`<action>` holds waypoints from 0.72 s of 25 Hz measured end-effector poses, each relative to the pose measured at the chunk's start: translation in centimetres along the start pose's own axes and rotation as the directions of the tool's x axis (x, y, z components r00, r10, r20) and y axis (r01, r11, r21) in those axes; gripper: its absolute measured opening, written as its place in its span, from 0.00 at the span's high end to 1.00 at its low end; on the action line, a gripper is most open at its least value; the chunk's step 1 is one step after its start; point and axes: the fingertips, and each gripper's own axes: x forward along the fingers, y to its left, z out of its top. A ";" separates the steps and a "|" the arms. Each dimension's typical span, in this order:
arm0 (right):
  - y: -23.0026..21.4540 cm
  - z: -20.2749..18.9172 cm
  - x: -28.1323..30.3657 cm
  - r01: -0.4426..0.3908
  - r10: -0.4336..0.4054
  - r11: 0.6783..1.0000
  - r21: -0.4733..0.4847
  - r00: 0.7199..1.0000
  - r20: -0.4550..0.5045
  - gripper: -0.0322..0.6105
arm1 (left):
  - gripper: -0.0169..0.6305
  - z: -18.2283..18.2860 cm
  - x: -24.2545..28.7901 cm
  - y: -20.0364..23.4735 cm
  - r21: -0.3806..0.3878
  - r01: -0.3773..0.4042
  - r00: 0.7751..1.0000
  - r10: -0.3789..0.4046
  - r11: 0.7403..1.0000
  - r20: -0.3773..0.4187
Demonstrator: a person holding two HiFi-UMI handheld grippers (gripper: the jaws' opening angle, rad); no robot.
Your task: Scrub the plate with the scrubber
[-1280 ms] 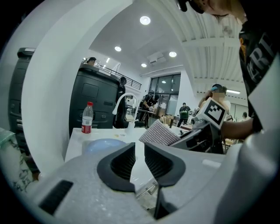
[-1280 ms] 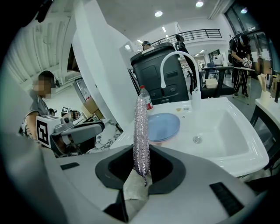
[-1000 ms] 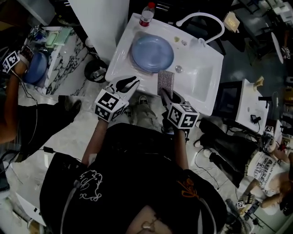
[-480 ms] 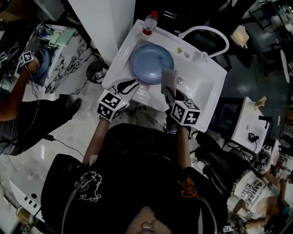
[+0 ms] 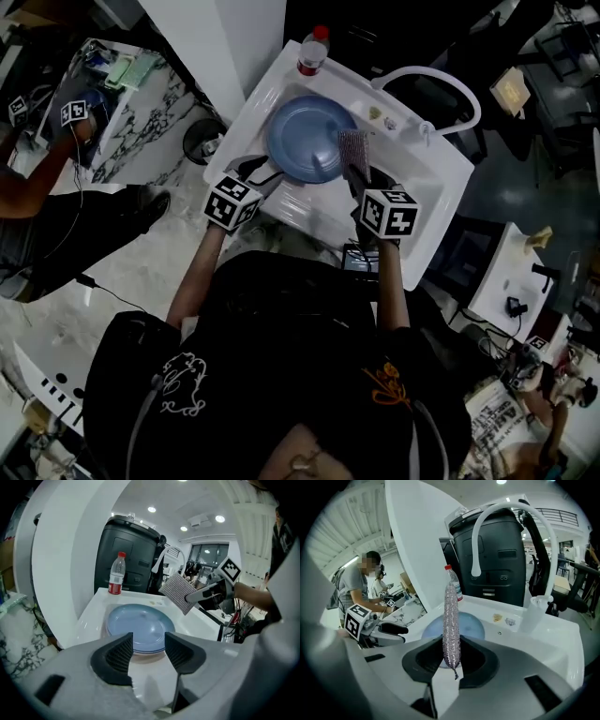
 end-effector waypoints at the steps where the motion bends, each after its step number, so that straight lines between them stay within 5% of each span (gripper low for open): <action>1: -0.4 0.2 0.6 -0.002 0.002 1.000 -0.026 1.000 -0.014 0.82 | 0.65 -0.3 0.5 0.4 -0.013 -0.010 1.000 0.010 1.000 -0.008; 9: -2.3 1.6 6.6 -0.024 -0.001 0.979 -0.202 0.993 -0.121 0.83 | 0.65 -1.7 3.3 3.7 -0.148 -0.110 0.993 0.103 0.983 -0.054; 18: -3.5 1.9 14.5 0.023 -0.118 0.912 -0.410 0.971 -0.209 0.83 | 0.65 -3.7 5.0 4.4 -0.144 -0.142 0.982 0.120 0.979 -0.149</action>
